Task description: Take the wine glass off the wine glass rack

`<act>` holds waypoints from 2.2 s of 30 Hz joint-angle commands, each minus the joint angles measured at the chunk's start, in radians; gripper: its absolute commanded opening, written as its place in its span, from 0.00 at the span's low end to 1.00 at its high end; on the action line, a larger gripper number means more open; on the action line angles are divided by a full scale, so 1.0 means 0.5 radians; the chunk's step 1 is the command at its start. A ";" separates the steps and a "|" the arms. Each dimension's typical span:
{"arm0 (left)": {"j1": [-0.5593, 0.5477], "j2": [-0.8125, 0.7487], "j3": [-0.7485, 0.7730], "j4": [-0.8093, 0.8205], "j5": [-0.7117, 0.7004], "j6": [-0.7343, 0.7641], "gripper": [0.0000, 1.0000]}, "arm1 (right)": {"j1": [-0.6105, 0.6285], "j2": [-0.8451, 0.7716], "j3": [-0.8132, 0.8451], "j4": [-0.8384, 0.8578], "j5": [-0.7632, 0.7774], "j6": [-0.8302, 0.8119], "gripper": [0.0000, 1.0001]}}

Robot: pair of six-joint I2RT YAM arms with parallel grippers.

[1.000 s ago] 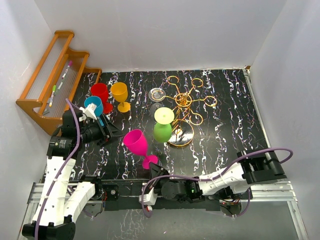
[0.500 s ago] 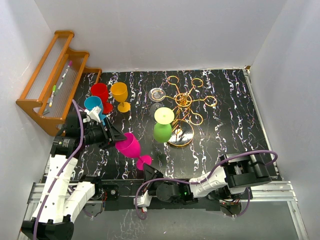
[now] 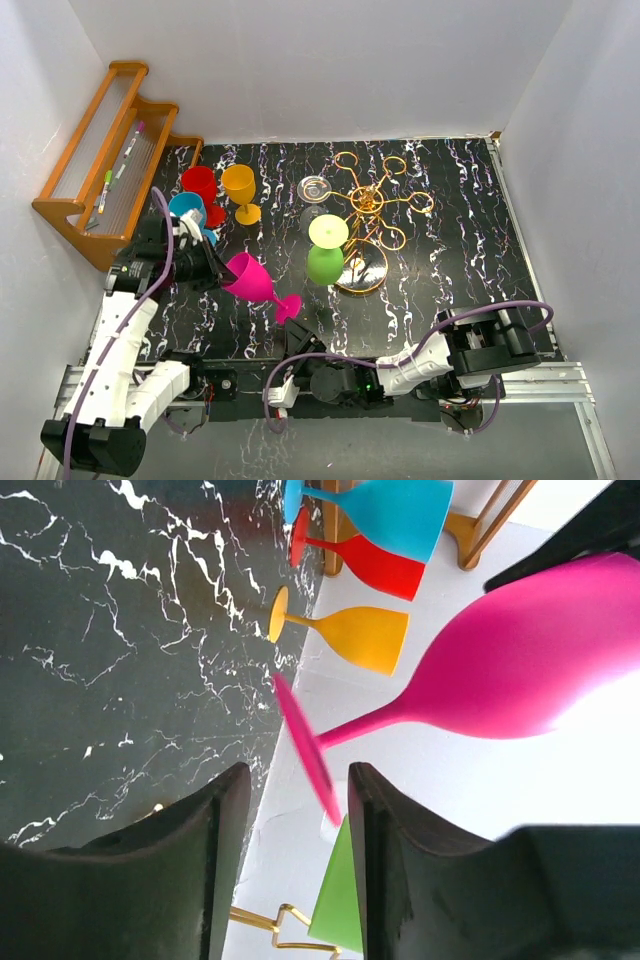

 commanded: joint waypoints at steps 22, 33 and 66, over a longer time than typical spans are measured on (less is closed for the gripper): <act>-0.011 1.082 0.838 0.520 -1.208 0.336 0.00 | 0.535 -0.211 0.088 -0.576 0.232 0.768 0.50; -0.011 1.302 0.908 0.721 -1.319 0.366 0.01 | 0.522 -0.294 0.079 -0.585 0.283 0.831 0.50; -0.010 0.044 0.357 0.676 -1.331 0.217 0.42 | 0.184 -0.345 1.353 -1.603 0.317 1.516 0.42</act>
